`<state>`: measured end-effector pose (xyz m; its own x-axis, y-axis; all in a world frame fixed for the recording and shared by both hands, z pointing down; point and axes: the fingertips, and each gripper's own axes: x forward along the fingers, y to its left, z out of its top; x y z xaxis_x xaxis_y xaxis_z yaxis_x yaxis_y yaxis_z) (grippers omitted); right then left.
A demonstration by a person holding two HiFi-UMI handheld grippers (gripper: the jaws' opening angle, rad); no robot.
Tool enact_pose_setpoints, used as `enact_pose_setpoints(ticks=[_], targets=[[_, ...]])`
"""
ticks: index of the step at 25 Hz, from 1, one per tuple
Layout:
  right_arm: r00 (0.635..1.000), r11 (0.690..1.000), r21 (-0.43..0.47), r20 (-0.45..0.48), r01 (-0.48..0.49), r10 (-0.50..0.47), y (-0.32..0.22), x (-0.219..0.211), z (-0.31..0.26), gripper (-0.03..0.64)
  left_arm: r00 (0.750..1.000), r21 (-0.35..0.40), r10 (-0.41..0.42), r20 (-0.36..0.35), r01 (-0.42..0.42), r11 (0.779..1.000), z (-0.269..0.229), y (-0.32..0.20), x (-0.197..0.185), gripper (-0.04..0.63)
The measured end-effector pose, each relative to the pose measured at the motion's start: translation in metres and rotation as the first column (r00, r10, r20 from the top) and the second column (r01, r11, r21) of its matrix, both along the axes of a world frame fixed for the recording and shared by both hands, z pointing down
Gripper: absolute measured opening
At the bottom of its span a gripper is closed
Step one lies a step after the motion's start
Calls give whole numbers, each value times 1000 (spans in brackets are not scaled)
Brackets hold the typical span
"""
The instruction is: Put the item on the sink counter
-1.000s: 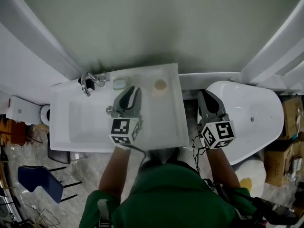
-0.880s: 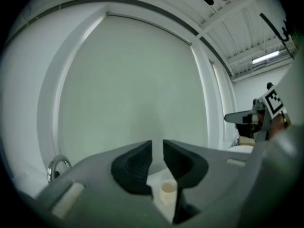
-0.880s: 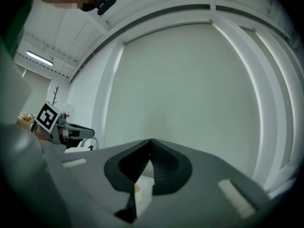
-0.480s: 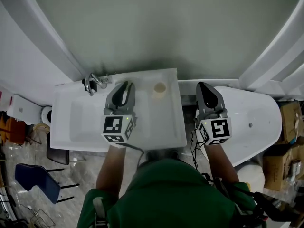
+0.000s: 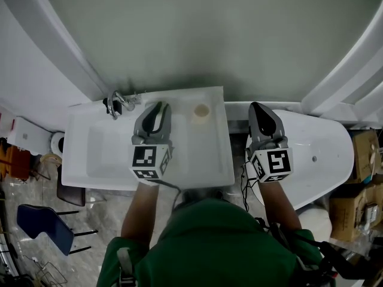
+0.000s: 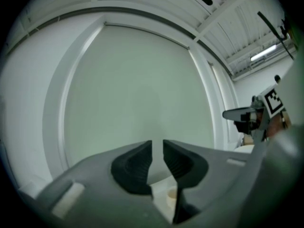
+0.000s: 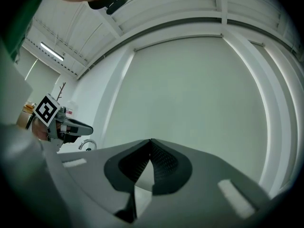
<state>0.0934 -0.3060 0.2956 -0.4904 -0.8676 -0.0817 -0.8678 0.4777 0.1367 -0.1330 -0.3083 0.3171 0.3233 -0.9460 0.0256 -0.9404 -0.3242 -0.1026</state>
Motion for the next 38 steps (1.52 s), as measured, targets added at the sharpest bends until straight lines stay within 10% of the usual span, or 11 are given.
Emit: enact_pose_setpoints(ticks=[38], targets=[[1000, 1000, -11, 25, -7, 7, -6, -7, 5, -3, 999, -38, 37, -18, -38, 999, 22, -16, 4, 71]])
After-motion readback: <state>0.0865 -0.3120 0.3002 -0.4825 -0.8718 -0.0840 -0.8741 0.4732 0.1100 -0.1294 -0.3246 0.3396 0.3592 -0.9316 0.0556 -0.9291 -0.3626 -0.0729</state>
